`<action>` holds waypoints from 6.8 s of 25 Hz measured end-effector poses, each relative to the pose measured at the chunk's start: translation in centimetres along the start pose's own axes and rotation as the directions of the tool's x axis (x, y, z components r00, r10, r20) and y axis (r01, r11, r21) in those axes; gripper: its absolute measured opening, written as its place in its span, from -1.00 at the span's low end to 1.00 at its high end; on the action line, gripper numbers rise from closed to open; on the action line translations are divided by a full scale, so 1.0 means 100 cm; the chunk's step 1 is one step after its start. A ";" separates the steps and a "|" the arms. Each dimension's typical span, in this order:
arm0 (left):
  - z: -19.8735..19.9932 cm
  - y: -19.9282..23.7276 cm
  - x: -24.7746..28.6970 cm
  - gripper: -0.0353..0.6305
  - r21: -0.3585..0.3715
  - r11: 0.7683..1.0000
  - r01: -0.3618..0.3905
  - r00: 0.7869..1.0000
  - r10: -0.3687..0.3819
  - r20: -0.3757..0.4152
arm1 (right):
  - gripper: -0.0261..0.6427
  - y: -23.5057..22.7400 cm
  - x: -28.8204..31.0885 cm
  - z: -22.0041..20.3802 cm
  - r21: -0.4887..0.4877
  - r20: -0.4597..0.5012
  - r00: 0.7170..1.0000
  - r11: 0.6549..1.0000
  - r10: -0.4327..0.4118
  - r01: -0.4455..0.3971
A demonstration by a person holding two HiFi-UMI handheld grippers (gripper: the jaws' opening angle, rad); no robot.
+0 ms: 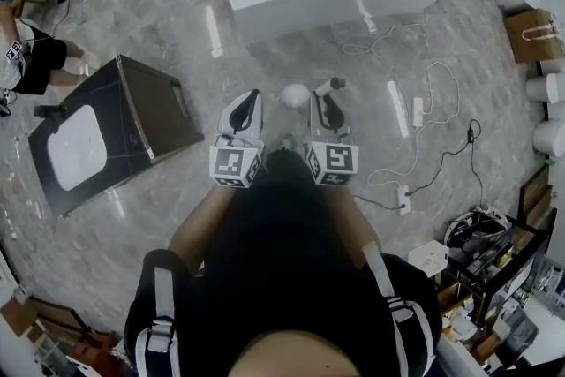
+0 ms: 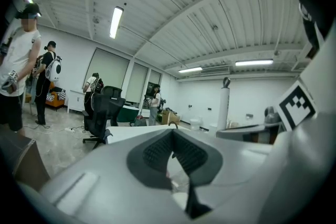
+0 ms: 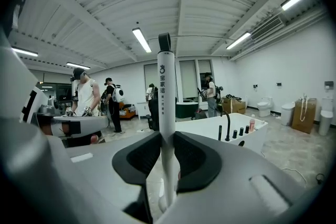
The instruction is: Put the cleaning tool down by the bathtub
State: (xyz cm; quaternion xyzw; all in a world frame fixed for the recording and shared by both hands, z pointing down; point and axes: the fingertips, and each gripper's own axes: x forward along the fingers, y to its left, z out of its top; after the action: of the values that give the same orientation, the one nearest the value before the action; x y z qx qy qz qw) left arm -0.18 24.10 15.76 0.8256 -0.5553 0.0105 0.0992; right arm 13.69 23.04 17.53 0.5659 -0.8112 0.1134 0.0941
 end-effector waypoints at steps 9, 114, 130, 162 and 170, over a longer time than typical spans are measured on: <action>0.001 0.005 0.035 -0.87 -0.003 0.999 -0.049 0.999 0.049 0.009 | -0.67 -0.021 0.040 0.002 0.002 -0.007 0.999 0.999 0.039 -0.039; -0.360 0.257 0.346 -0.87 -0.120 0.993 0.007 0.950 -0.044 -0.308 | -0.67 -0.084 0.495 -0.436 0.034 -0.378 0.924 0.996 -0.062 0.081; -0.397 0.277 0.363 -0.87 -0.132 0.991 -0.006 0.951 -0.035 -0.306 | -0.67 -0.086 0.535 -0.509 0.027 -0.436 0.899 0.998 -0.045 0.063; -0.400 0.317 0.394 -0.87 -0.171 0.983 -0.072 0.972 0.031 -0.231 | -0.67 -0.076 0.568 -0.559 0.024 -0.476 0.879 0.999 -0.016 0.030; -0.391 0.322 0.404 -0.87 -0.144 0.988 -0.063 0.970 0.026 -0.242 | -0.67 -0.077 0.582 -0.563 0.030 -0.493 0.870 0.999 -0.003 0.021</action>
State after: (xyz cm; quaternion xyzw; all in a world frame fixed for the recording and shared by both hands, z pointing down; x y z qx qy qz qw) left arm -10.66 -17.72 64.17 0.7957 -0.5569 0.0704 0.2274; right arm 2.39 -15.41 88.30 0.5248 -0.7548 0.2674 0.2886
